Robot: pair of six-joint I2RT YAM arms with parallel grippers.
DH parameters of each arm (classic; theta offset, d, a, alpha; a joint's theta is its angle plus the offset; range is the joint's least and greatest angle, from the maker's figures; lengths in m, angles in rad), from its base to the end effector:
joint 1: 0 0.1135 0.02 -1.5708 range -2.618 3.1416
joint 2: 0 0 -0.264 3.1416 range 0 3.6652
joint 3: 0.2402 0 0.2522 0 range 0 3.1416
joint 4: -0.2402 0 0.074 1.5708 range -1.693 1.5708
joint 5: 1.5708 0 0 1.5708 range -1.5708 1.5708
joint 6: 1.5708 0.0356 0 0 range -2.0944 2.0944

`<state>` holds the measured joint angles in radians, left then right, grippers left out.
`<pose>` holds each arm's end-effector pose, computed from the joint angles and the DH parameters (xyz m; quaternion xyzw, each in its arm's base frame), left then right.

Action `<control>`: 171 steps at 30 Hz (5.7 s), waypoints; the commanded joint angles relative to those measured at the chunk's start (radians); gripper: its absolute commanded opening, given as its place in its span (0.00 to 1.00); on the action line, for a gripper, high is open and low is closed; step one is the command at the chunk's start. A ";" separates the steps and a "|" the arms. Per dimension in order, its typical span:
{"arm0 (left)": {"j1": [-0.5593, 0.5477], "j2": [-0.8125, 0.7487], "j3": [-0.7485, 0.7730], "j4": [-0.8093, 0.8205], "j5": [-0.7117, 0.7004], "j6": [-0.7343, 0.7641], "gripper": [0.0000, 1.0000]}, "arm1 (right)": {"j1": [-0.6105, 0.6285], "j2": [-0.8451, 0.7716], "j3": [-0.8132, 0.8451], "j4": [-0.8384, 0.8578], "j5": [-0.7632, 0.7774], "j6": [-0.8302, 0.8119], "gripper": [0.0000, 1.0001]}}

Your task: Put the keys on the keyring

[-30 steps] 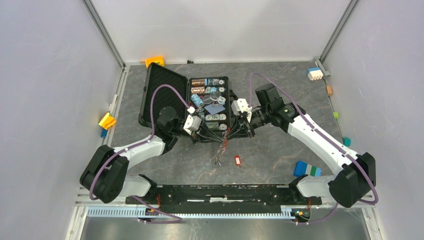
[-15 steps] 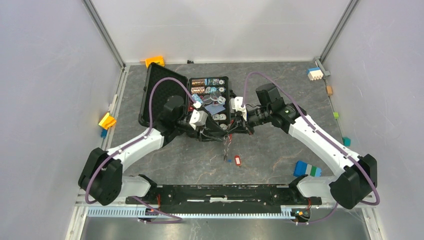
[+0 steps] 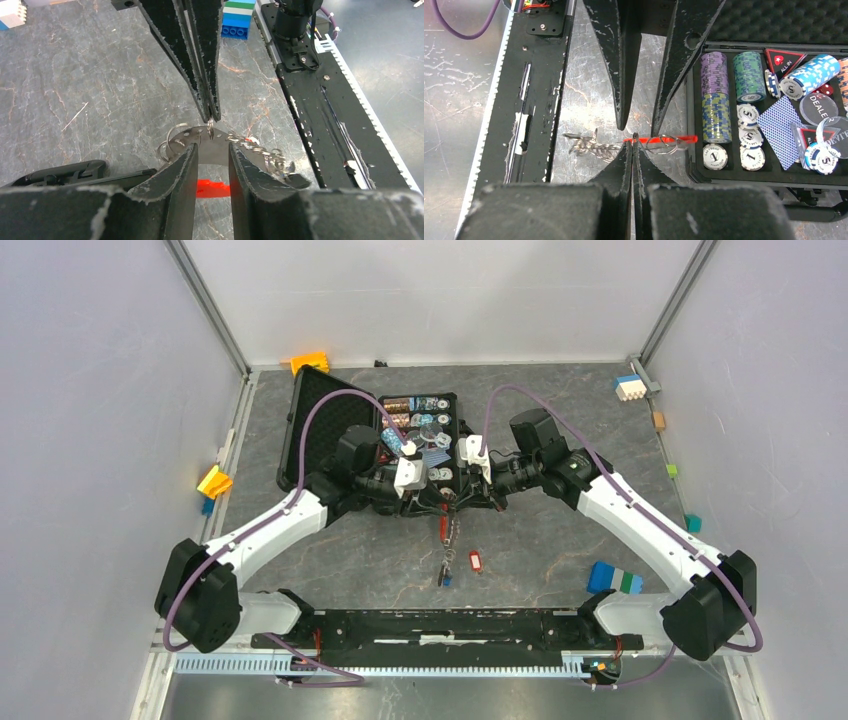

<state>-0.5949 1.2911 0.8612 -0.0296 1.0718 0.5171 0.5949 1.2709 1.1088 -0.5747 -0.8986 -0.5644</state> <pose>0.2114 -0.1808 0.2793 0.6143 0.4783 -0.4511 0.4363 0.2036 0.1714 0.3208 -0.5983 0.5927 0.4026 0.3587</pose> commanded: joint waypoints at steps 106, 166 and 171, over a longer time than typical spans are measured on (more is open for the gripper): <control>-0.002 0.105 -0.244 1.332 0.410 -0.663 0.02 | -0.049 -0.108 -0.152 0.146 -0.372 0.020 0.27; 0.119 -0.195 -0.070 -0.143 -0.157 -0.139 0.02 | 0.058 0.029 -0.474 0.097 0.249 -0.317 0.34; 0.124 -0.210 -0.084 -0.141 -0.158 -0.136 0.02 | 0.084 0.059 -0.489 0.094 0.251 -0.340 0.36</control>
<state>-0.4770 1.1149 0.7731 -0.1822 0.9157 0.3386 0.6571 1.3148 0.6304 -0.5076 -0.6491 -0.8879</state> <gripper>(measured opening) 0.037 0.347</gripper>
